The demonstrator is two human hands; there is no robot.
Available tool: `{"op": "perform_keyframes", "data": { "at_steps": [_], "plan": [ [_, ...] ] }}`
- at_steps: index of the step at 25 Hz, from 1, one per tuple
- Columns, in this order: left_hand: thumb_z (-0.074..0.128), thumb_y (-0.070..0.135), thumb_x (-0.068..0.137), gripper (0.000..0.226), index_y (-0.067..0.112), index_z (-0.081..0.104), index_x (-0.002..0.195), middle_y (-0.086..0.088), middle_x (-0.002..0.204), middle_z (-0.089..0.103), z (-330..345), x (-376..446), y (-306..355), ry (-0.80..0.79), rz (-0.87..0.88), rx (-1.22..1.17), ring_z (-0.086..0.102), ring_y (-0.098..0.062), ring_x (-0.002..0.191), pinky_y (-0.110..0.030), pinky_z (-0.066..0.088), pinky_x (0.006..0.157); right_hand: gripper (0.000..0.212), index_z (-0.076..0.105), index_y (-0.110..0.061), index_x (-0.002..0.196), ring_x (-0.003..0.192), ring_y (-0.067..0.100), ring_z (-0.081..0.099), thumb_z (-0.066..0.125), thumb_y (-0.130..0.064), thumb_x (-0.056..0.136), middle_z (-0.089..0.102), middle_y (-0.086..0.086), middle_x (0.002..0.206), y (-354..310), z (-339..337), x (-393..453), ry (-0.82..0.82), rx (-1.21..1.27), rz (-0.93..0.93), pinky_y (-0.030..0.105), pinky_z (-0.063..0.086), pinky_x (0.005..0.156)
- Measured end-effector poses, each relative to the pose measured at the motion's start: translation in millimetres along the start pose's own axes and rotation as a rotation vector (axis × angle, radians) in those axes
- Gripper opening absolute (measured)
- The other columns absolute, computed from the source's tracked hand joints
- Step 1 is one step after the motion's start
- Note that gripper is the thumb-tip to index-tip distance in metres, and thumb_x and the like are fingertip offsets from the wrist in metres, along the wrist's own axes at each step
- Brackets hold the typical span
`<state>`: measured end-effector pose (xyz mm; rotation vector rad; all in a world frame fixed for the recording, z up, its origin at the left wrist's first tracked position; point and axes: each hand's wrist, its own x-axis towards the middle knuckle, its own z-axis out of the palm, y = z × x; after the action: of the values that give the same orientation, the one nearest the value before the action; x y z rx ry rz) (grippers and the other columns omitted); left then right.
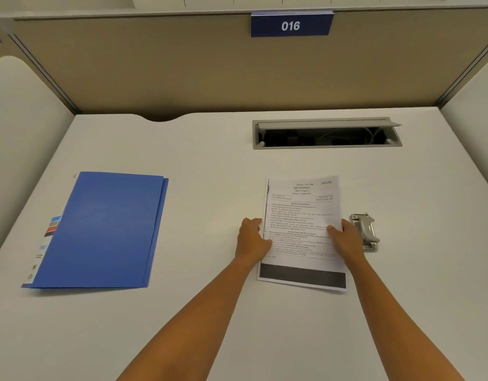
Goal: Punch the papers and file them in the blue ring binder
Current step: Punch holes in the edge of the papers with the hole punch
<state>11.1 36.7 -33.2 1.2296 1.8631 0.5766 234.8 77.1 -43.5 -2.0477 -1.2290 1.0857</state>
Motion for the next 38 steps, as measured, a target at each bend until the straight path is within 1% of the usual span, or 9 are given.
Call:
{"op": "perform_keyframes", "data": {
  "at_steps": [2,7,14,20,23,29,31,34,38],
  "plan": [
    [0.077,0.020,0.081,0.069,0.013,0.043,0.140,-0.007,0.133,0.046,5.0,-2.3,1.8,0.013,0.003,0.025,0.052,-0.023,0.121,-0.032,0.049,0.098,0.036,0.053,-0.002,0.126,0.111,0.035,0.057,0.050,-0.018,0.094,0.060,0.016,0.124,1.2,-0.8,1.5,0.011,-0.043,-0.005,0.043,0.048,0.093],
    [0.079,0.022,0.078,0.071,0.014,0.040,0.136,-0.006,0.134,0.043,16.0,-3.8,7.7,0.036,0.003,0.073,0.049,-0.023,0.122,-0.028,0.048,0.095,0.036,0.053,0.002,0.125,0.111,0.039,0.056,0.051,-0.016,0.095,0.059,0.020,0.124,4.1,-9.2,4.6,0.038,-0.097,0.007,0.044,0.046,0.093],
    [0.080,0.024,0.077,0.070,0.015,0.040,0.135,-0.005,0.133,0.042,32.9,-5.5,13.6,0.036,0.031,0.109,0.046,-0.023,0.123,-0.029,0.048,0.096,0.039,0.050,0.000,0.131,0.114,0.040,0.055,0.053,-0.013,0.094,0.058,0.019,0.128,9.0,-23.4,7.4,0.070,-0.128,-0.006,0.046,0.045,0.095],
    [0.084,0.025,0.072,0.077,0.015,0.038,0.132,-0.005,0.131,0.042,31.0,-4.7,13.9,0.072,-0.003,0.070,0.047,-0.022,0.120,-0.030,0.050,0.093,0.044,0.052,0.002,0.124,0.107,0.035,0.061,0.068,-0.007,0.083,0.062,0.019,0.119,6.8,-19.3,-3.5,0.237,-0.049,-0.063,0.042,0.048,0.091],
    [0.084,0.025,0.071,0.076,0.015,0.038,0.130,-0.004,0.129,0.042,30.9,-6.2,14.6,0.088,-0.007,0.075,0.047,-0.021,0.118,-0.029,0.050,0.090,0.053,0.048,0.001,0.126,0.110,0.033,0.057,0.072,-0.014,0.082,0.059,0.018,0.118,6.7,-20.6,-5.8,0.328,-0.038,-0.053,0.039,0.045,0.092],
    [0.083,0.022,0.073,0.075,0.015,0.036,0.132,-0.005,0.132,0.041,32.3,-7.3,15.4,0.086,-0.008,0.048,0.045,-0.022,0.121,-0.028,0.049,0.093,0.043,0.051,-0.001,0.123,0.105,0.032,0.058,0.063,-0.023,0.089,0.061,0.016,0.111,13.7,-31.5,3.1,0.393,-0.017,-0.048,0.034,0.043,0.087],
    [0.080,0.023,0.076,0.072,0.016,0.036,0.132,-0.005,0.133,0.039,31.3,-7.9,13.9,0.074,0.021,0.033,0.045,-0.021,0.122,-0.027,0.048,0.094,0.043,0.052,-0.001,0.121,0.102,0.032,0.059,0.063,-0.026,0.088,0.062,0.016,0.107,13.3,-30.1,3.8,0.433,-0.026,-0.053,0.035,0.045,0.085],
    [0.076,0.023,0.080,0.067,0.016,0.035,0.132,-0.004,0.135,0.037,19.9,-9.6,9.7,0.110,0.069,-0.014,0.047,-0.020,0.121,-0.027,0.047,0.095,0.045,0.050,-0.003,0.119,0.108,0.034,0.052,0.063,-0.032,0.087,0.058,0.016,0.109,7.9,-14.4,-2.0,0.511,-0.135,-0.135,0.044,0.044,0.092],
    [0.071,0.022,0.081,0.062,0.012,0.039,0.133,-0.005,0.133,0.040,-23.7,-5.2,-13.7,0.314,0.090,0.068,0.049,-0.022,0.116,-0.035,0.045,0.101,0.042,0.045,-0.010,0.123,0.111,0.027,0.043,0.060,-0.029,0.089,0.051,0.011,0.116,-12.5,19.6,-18.5,0.487,-0.142,-0.354,0.041,0.038,0.096]
  ]
}}
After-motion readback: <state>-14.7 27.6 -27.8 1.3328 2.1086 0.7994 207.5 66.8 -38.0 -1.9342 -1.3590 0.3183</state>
